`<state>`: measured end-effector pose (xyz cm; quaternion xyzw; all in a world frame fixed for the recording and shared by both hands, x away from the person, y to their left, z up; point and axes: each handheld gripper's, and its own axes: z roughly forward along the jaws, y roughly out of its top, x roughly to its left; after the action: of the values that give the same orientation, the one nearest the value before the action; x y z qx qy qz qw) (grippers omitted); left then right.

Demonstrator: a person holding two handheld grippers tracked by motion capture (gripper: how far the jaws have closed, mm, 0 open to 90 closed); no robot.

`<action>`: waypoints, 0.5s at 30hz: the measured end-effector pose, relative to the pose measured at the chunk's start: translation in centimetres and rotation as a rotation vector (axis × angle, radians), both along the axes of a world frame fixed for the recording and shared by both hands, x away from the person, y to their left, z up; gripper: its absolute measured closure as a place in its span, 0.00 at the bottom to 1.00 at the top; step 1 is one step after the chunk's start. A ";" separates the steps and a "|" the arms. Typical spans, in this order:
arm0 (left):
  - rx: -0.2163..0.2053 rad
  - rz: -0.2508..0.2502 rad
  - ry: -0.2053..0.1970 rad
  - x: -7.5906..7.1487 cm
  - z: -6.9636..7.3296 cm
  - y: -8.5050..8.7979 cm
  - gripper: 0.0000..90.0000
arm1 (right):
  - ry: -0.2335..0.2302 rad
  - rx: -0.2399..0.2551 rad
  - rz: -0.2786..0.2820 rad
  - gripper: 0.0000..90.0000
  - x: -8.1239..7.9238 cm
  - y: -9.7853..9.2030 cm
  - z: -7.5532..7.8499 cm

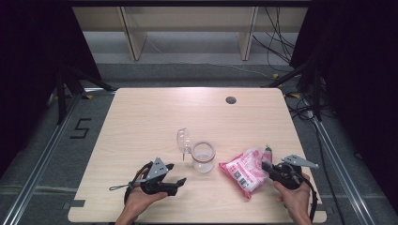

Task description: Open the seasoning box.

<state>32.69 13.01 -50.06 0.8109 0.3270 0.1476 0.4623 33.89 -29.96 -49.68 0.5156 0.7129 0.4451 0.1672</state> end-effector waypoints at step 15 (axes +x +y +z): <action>-0.020 -0.021 -0.009 0.1 0.2 0.1 0.33 | 0.057 0.004 -0.018 0.87 2.4 0.6 -0.4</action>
<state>32.83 13.14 -49.89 0.8088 0.3178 0.1433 0.4735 36.32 -29.32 -50.12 0.5348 0.7118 0.4300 0.1496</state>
